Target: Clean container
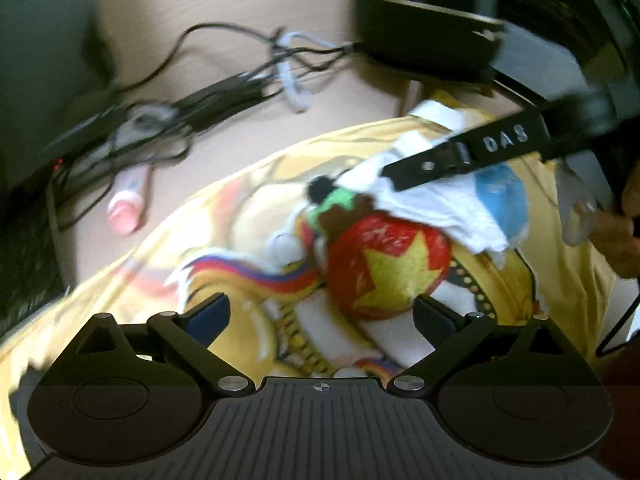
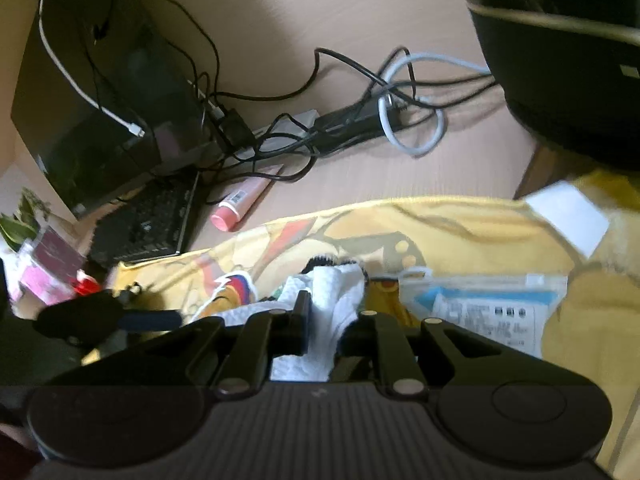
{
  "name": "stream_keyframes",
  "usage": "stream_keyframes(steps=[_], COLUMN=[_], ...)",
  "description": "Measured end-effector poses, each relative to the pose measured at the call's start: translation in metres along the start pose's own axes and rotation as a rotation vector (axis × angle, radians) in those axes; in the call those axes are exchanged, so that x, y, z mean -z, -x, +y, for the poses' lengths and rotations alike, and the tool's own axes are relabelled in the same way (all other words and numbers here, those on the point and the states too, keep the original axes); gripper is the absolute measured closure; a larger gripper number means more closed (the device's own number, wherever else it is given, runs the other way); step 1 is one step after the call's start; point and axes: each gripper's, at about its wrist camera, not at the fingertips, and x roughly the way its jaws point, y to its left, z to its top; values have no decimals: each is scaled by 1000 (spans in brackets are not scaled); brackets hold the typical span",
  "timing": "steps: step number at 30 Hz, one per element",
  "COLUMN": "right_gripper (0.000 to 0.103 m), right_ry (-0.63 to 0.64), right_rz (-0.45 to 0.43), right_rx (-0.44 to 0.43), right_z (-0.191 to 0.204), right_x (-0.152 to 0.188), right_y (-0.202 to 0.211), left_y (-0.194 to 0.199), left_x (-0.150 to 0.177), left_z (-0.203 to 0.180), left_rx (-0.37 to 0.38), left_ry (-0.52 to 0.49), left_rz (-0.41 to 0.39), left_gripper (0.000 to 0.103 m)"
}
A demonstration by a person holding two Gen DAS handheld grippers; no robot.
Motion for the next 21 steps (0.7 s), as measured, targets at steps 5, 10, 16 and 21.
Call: stream_keyframes(steps=[5, 10, 16, 21], right_gripper=[89, 89, 89, 83], right_ry=[31, -87, -3, -8], right_rz=[-67, -103, -20, -28], right_rx=[11, -209, -42, 1], right_z=[11, 5, 0, -11], right_x=[-20, -43, -23, -17], right_y=[-1, -7, -37, -32], left_y=[0, -3, 0, -4], left_x=[1, 0, 0, 0], left_z=[4, -14, -21, -19], left_rx=[5, 12, 3, 4], left_ry=[42, -9, -30, -26], left_rz=[5, 16, 13, 30], left_gripper=[2, 2, 2, 2])
